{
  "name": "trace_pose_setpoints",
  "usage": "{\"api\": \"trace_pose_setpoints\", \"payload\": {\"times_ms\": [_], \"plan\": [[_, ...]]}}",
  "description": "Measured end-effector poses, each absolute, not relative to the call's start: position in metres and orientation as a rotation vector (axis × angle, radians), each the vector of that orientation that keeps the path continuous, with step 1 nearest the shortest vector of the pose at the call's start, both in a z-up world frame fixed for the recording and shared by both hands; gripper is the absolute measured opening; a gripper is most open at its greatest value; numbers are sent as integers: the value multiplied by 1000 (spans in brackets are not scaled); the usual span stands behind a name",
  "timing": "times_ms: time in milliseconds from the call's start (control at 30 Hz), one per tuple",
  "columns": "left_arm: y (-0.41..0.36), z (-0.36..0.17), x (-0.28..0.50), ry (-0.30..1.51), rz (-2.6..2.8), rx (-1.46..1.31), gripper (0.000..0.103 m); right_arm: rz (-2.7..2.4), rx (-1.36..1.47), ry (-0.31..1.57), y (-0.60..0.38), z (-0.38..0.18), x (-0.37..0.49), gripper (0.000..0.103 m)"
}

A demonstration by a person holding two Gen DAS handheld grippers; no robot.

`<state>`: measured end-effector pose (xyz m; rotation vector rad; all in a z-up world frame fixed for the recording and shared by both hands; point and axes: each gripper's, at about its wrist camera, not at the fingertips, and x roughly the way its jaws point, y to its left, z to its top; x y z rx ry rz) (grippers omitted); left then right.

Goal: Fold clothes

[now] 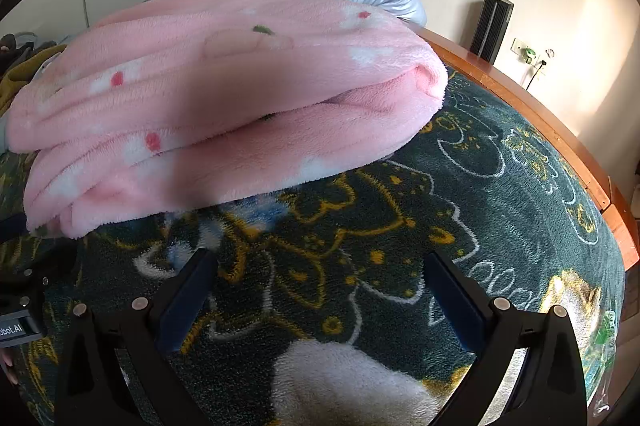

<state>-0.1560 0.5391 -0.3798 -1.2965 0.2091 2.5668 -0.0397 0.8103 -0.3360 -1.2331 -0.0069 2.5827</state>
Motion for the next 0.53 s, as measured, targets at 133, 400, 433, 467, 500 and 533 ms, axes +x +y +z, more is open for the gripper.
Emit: {"api": "trace_pose_setpoints", "payload": {"times_ms": [133, 400, 433, 467, 500, 533], "plan": [[540, -378, -153, 214, 2567, -1296, 103, 2583, -1232, -7, 812, -337, -40, 103], [541, -378, -148, 224, 2569, -1294, 103, 2586, -1232, -8, 815, -337, -42, 103], [542, -378, -147, 225, 2570, -1294, 103, 2587, -1232, -9, 815, -337, -43, 103], [542, -378, -147, 226, 2570, -1294, 103, 2588, -1233, -10, 816, -337, -44, 103], [541, -379, -147, 227, 2570, -1294, 103, 2588, -1233, -10, 816, -337, -44, 103], [545, -381, -139, 240, 2557, -1288, 103, 2589, -1233, -10, 816, -337, -44, 103]]}}
